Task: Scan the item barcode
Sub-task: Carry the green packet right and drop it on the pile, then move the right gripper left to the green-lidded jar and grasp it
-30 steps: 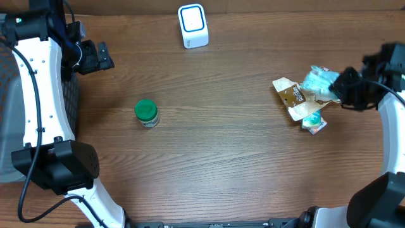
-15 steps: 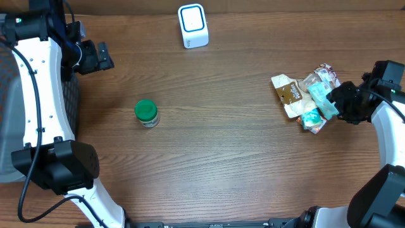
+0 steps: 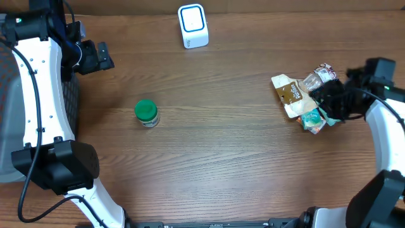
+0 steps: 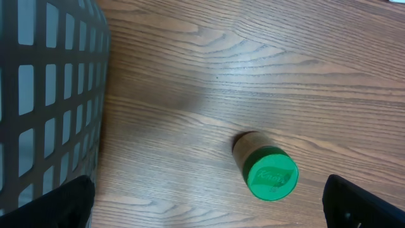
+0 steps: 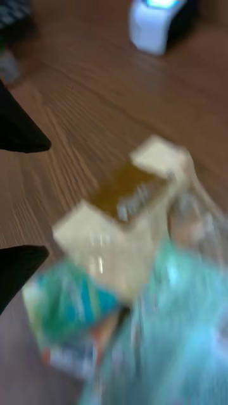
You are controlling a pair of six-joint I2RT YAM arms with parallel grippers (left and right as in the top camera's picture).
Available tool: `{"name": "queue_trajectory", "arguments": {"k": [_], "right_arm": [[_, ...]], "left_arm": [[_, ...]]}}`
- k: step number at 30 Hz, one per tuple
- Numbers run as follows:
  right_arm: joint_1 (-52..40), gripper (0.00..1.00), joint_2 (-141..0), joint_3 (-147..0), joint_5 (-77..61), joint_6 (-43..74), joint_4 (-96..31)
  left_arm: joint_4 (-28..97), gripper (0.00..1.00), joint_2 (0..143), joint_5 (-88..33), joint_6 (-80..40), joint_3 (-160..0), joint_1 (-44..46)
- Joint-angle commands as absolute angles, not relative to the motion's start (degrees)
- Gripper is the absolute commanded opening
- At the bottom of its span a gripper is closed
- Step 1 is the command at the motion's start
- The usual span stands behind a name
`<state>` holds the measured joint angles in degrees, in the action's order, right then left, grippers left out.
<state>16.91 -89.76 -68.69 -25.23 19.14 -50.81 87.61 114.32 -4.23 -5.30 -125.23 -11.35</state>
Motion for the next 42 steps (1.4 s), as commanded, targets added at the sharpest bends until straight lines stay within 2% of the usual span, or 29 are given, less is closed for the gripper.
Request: {"name": "queue_trajectory", "arguments": {"k": [1,5,9,11,19,26,28,35,42], "right_arm": [[10.2,0.52,-87.35,-71.02,-33.36,16.03,-49.69],[-1.13,0.68,-87.7,-71.0,-32.25,16.01,-45.41],[-9.65,0.86,-87.99,-70.85,-24.69,18.9,-42.3],[-12.88,0.89,-88.77,-70.83,-22.48,21.82,-41.43],[-25.61,0.91,-94.87,-70.83,-22.55,23.68,-30.09],[-37.74,1.0,-102.0,-70.89,-21.67,18.5,-14.11],[-40.29,1.0,-103.88,-70.91,-19.35,17.28,-10.92],[-47.66,1.0,-109.47,-70.91,-9.3,9.85,-3.18],[-50.78,1.0,-115.7,-70.91,-6.0,8.86,6.15]], "left_arm": [[87.55,1.0,112.81,-4.01,-3.81,-125.4,-11.6],[87.55,0.99,112.81,-4.01,-3.81,-125.4,-11.6],[87.55,0.99,112.81,-4.01,-3.81,-125.4,-11.6],[87.55,1.0,112.81,-4.01,-3.81,-125.4,-11.6],[87.55,0.99,112.81,-4.01,-3.81,-125.4,-11.6],[87.55,1.0,112.81,-4.01,-3.81,-125.4,-11.6],[87.55,1.0,112.81,-4.01,-3.81,-125.4,-11.6],[87.55,1.0,112.81,-4.01,-3.81,-125.4,-11.6],[87.55,1.0,112.81,-4.01,-3.81,-125.4,-11.6]]}}
